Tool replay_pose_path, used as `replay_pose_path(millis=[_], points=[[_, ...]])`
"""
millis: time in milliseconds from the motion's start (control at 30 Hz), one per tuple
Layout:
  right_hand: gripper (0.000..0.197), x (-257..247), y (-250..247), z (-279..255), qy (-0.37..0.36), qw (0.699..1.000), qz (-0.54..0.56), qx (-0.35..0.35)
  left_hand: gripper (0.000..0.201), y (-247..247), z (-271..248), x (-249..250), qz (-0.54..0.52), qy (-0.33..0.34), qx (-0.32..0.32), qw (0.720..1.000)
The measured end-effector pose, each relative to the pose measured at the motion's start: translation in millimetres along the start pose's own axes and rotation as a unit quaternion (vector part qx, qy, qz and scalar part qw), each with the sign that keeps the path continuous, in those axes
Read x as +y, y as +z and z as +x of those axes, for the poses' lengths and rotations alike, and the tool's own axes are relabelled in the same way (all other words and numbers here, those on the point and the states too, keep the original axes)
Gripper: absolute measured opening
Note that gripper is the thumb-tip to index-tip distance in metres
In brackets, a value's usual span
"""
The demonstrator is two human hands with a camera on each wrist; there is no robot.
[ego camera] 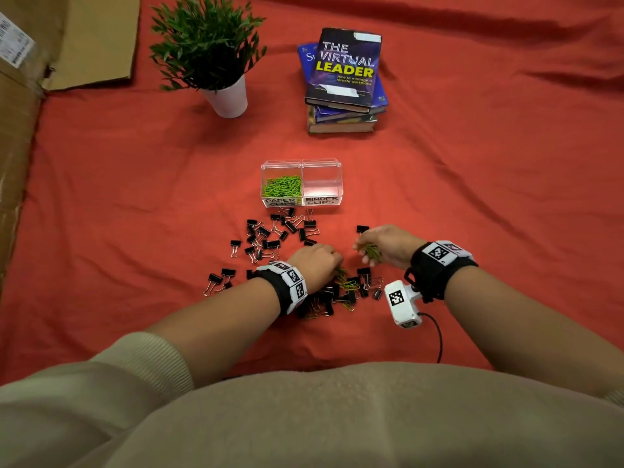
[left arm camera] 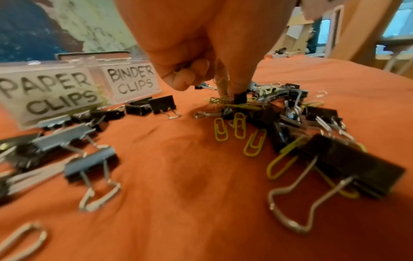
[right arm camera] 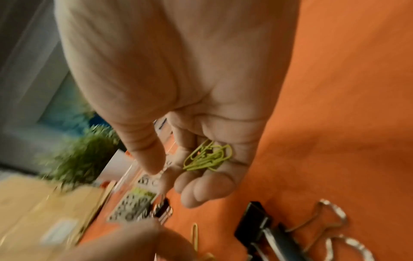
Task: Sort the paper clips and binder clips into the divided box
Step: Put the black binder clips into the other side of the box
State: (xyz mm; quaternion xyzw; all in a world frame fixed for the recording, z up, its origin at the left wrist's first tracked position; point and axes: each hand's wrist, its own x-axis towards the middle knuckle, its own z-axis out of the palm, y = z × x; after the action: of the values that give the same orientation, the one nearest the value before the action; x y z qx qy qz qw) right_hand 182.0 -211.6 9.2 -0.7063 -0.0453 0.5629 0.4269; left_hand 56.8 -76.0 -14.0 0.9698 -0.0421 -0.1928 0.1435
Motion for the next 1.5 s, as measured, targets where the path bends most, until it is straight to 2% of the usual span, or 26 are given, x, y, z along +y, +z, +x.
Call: replay_pose_path(millis=[67, 133, 233, 333, 467, 567, 667, 767, 900, 967, 1033, 1133, 1200, 1267, 1333, 1433, 1500], points=[[0.012, 3, 4, 0, -0.014, 0.989, -0.149, 0.004, 0.024, 0, 0, -5, -0.032, -0.023, 0.008, 0.999], [0.005, 5, 11, 0, -0.039, 0.952, -0.304, 0.0, 0.024, -3, -1, -11, -0.084, -0.057, 0.025, 0.994], [0.034, 11, 27, 3, -0.104, 0.894, -0.435, 0.017, 0.019, -9, -4, -21, -0.182, -0.108, 0.06, 0.976], [0.048, 15, 36, 10, -0.174, 0.858, -0.483, 0.03, 0.011, -15, -7, -31, -0.262, -0.142, 0.081, 0.951], [0.047, 22, 39, 14, -0.198, 0.816, -0.542, 0.037, 0.013, -19, -12, -45, -0.348, -0.198, 0.108, 0.91], [0.035, 29, 39, 12, -0.219, 0.785, -0.577, 0.042, 0.014, -28, -14, -54, -0.417, -0.232, 0.137, 0.868], [0.024, 34, 42, 8, -0.226, 0.773, -0.59, 0.057, 0.021, -41, -13, -61, -0.474, -0.256, 0.153, 0.829], [0.023, 35, 48, 8, -0.214, 0.774, -0.592, 0.068, 0.025, -54, -9, -68, -0.49, -0.255, 0.164, 0.817], [0.023, 30, 53, 11, -0.175, 0.804, -0.565, 0.06, 0.017, -75, -2, -80, -0.459, -0.259, 0.169, 0.833], [0.021, 19, 53, 11, -0.144, 0.84, -0.519, 0.059, 0.017, -85, 7, -91, -0.399, -0.271, 0.18, 0.857], [0.017, 1, 50, 12, -0.102, 0.898, -0.425, 0.054, 0.017, -95, 17, -103, -0.312, -0.278, 0.176, 0.891], [0.016, -33, 43, 14, -0.088, 0.954, -0.281, 0.048, 0.019, -107, 30, -110, -0.145, -0.256, 0.112, 0.949], [0.014, -57, 41, 14, -0.099, 0.973, -0.204, 0.043, 0.02, -109, 38, -111, -0.065, -0.223, 0.07, 0.97], [0.014, -78, 41, 19, -0.111, 0.977, -0.177, 0.046, 0.02, -106, 44, -112, -0.015, -0.205, 0.04, 0.978], [0.013, -96, 41, 30, -0.118, 0.971, -0.203, 0.051, 0.021, -99, 47, -114, 0.003, -0.195, 0.03, 0.98], [0.017, -118, 46, 46, -0.131, 0.938, -0.309, 0.085, 0.022, -94, 42, -118, -0.022, -0.175, 0.047, 0.983], [0.016, -130, 54, 53, -0.149, 0.907, -0.376, 0.115, 0.028, -92, 33, -121, -0.079, -0.178, 0.087, 0.977]])
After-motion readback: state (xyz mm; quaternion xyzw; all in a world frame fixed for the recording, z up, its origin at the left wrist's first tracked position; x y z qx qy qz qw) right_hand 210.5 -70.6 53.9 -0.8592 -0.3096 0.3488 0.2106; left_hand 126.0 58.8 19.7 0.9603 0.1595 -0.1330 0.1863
